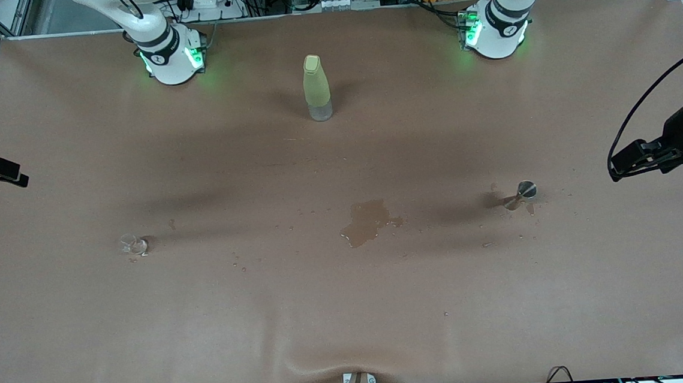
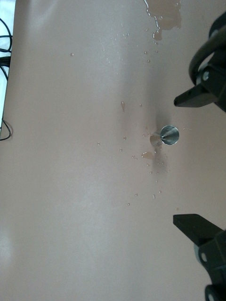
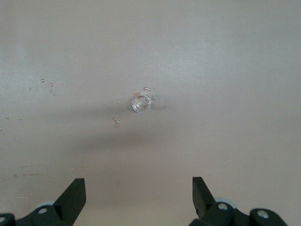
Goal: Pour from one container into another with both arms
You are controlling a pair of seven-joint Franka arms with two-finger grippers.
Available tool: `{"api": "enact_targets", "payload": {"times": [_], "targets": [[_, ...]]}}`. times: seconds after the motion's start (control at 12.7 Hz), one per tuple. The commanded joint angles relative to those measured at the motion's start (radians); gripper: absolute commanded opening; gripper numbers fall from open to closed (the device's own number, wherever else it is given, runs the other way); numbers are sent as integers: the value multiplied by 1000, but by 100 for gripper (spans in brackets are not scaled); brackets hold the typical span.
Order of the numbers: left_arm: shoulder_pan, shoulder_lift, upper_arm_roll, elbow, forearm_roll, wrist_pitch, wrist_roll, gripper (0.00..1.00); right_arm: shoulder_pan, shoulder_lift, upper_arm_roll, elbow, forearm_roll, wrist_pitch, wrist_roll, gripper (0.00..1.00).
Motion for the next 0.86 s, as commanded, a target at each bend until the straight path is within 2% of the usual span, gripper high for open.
{"api": "enact_targets", "payload": {"times": [0.0,0.63,0.78], "targets": [[-4,-3,4,8,-7,-12,-21,100,-11,-2,5,29,19,-15,-14,100],[-4,-3,3,8,-7,-12,-19,100,-8,2,7,29,22,-21,-26,100],[-4,-3,3,8,-9,-12,-21,100,-14,22,7,28,27,-1,-131,100]]}}
